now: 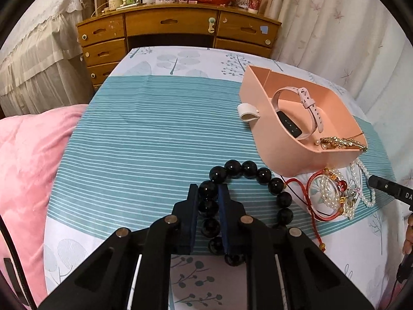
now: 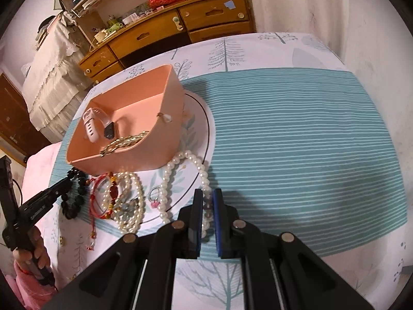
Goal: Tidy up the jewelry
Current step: 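Drop the bead bracelet into the tray with the left tool while the right tool drops pearls in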
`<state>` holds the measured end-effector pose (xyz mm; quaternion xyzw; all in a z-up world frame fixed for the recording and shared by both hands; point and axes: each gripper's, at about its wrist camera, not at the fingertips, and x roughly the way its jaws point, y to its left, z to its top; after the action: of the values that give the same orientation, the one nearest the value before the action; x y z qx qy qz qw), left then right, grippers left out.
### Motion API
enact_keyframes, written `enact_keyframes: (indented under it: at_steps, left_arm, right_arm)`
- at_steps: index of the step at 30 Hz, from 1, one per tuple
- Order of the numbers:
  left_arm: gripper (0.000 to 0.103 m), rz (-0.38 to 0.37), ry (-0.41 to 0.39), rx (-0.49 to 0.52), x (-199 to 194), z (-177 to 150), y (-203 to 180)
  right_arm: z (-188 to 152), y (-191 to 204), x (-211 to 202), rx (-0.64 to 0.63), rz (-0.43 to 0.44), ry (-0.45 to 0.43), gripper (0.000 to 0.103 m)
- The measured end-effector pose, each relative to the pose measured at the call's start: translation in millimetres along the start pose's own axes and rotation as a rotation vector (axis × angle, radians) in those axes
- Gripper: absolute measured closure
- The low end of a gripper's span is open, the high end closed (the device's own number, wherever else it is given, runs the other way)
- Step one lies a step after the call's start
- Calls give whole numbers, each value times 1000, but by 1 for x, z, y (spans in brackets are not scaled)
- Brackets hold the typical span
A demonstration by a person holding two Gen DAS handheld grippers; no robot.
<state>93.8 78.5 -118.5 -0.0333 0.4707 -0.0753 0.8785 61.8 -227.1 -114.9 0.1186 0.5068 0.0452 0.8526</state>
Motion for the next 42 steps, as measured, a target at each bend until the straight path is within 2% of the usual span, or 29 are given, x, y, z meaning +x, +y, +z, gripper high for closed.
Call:
enact_keyframes:
  at_steps: [4,10,16,22,26,30,33,38,39,40,41,42]
  left_arm:
    - [90,-24,-17,7,-10,2,-1]
    - [90,-63,-41,63,-38,12,-14]
    - [90,-126,-119,159,-82,29,-41]
    - [90,-150,-223,236,-119,57,-68]
    - [90,-163,-279,268,-133,81,-84]
    - [90,-194,-314,267,-132,100,-99]
    - [90,-222,-302,221,-118,110,-104]
    - [89,-279,-272,164,-91,114,-101]
    - [75,-275,-269,146,-86,114,-98]
    - [40,-252,-263,131,-81,113,-96]
    - [23,-223,-265,120,-79,112,-95]
    - [11,-180,-288,108,-80,111,-94]
  right_arm:
    - [1,6,-14,-14,17,-27,96]
    - [15,24,-51,-65,54,-113,96]
    - [33,54,-91,-164,96,-215,96]
    - [52,78,-106,-203,139,-278,96]
    - [63,94,-107,-232,97,-331,96]
    - [75,96,-100,-192,118,-355,96]
    - [79,94,-91,-166,117,-375,96]
    - [77,98,-72,-216,146,-371,95]
    - [76,98,-71,-219,151,-374,95]
    - [76,97,-68,-220,162,-367,94]
    - [77,96,-67,-214,167,-359,92]
    - [77,95,-66,-207,163,-354,85]
